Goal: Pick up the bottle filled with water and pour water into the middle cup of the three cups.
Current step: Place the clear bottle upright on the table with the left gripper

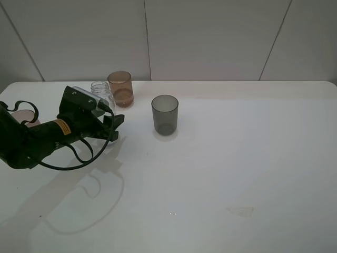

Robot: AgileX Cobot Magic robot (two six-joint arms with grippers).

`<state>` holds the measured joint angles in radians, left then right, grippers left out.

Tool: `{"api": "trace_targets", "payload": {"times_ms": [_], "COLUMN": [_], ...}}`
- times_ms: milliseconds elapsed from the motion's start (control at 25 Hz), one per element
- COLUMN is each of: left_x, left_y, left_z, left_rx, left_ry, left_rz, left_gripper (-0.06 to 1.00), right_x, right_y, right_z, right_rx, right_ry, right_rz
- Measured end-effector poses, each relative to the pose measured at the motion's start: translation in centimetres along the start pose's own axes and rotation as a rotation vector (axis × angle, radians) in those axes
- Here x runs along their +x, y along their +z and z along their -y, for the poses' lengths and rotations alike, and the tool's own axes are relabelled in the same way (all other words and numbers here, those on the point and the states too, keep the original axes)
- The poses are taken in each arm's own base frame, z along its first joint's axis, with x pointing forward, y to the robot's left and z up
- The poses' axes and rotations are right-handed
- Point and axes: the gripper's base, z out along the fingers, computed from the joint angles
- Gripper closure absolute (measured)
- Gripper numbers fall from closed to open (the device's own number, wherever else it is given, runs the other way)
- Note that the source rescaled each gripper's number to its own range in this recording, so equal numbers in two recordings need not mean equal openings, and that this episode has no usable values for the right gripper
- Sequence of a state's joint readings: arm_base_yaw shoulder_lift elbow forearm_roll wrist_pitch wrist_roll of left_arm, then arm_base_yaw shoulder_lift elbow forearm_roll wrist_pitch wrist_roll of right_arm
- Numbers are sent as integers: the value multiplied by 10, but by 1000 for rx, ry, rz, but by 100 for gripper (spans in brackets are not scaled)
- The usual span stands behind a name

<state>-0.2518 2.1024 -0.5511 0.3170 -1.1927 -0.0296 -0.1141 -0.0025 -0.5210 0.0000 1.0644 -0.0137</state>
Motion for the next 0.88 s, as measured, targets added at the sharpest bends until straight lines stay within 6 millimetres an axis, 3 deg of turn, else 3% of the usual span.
{"api": "trace_targets", "payload": {"times_ms": [200,240,320,360,400,520,880], "left_x": [0,0,0,-1,-1,-1,-22], "left_y": [0,0,0,0,0,0,-4], "left_z": [0,0,0,0,0,0,-1], "left_rx": [0,0,0,0,0,0,-5], "left_ry": [1,1,1,3,8,30,50], "left_rz": [0,1,5,8,8,8,71], "left_gripper": [89,76,36,22,13,6,5], "right_x": [0,0,0,0,0,0,0], "right_y": [0,0,0,0,0,0,0], "right_z": [0,0,0,0,0,0,0], "right_rx": [0,0,0,0,0,0,0], "right_ry": [0,0,0,0,0,0,0], "right_rz": [0,0,0,0,0,0,0]}}
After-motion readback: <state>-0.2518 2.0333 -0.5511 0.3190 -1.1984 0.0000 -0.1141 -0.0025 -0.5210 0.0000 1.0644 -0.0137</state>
